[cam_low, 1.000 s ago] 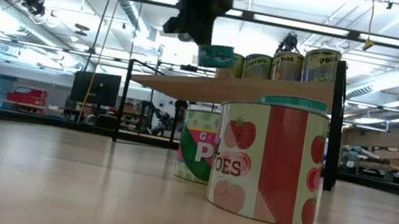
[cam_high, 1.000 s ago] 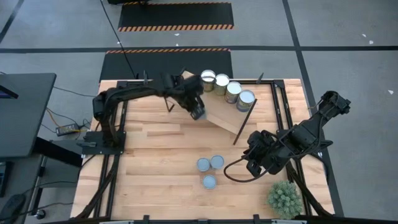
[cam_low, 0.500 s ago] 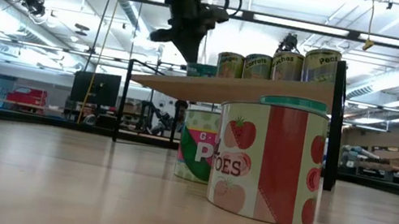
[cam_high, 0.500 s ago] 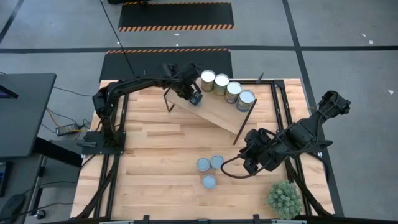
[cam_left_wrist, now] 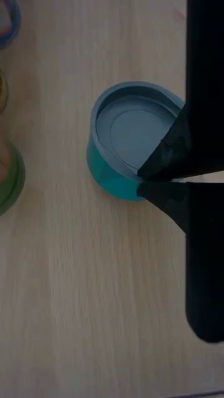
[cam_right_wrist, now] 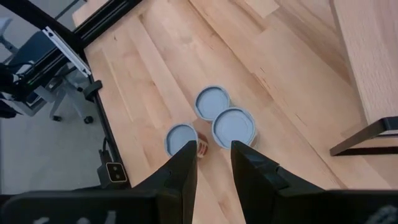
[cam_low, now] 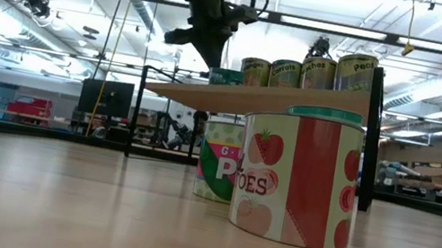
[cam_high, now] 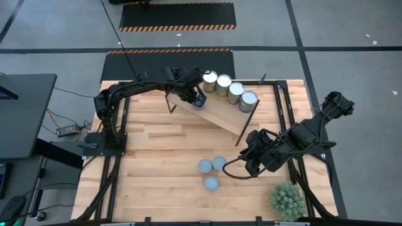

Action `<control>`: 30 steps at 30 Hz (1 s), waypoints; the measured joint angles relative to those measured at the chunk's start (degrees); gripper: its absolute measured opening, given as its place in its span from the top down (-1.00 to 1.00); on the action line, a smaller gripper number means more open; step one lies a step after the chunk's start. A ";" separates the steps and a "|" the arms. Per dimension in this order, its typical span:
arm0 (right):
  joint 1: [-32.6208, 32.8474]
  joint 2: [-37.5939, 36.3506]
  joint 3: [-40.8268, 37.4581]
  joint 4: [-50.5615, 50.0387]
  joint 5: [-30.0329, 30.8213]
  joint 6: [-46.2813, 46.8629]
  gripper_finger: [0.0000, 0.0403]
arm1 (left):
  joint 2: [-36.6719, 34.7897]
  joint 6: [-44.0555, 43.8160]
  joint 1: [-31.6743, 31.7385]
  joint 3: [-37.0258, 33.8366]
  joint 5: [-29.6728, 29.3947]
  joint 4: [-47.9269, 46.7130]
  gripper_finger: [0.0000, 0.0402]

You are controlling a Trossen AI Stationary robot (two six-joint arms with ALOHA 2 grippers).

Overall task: Pick and place cans onto a shelf
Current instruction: Put the blue tuna can on the shelf, then put the small canned green peas on the shelf

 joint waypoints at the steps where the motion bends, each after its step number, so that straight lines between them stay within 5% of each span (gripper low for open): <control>1: 0.00 0.00 0.00 0.28 0.00 -0.23 0.48 | 0.00 -0.75 -0.14 0.00 -0.04 0.33 0.97; 20: 0.00 0.00 0.00 2.76 1.31 -3.11 0.48 | 0.00 -0.87 -0.17 0.00 1.18 0.42 0.94; 30: 0.00 0.00 0.00 2.88 1.33 -3.00 0.48 | 0.00 1.96 -0.72 0.00 1.10 0.43 0.41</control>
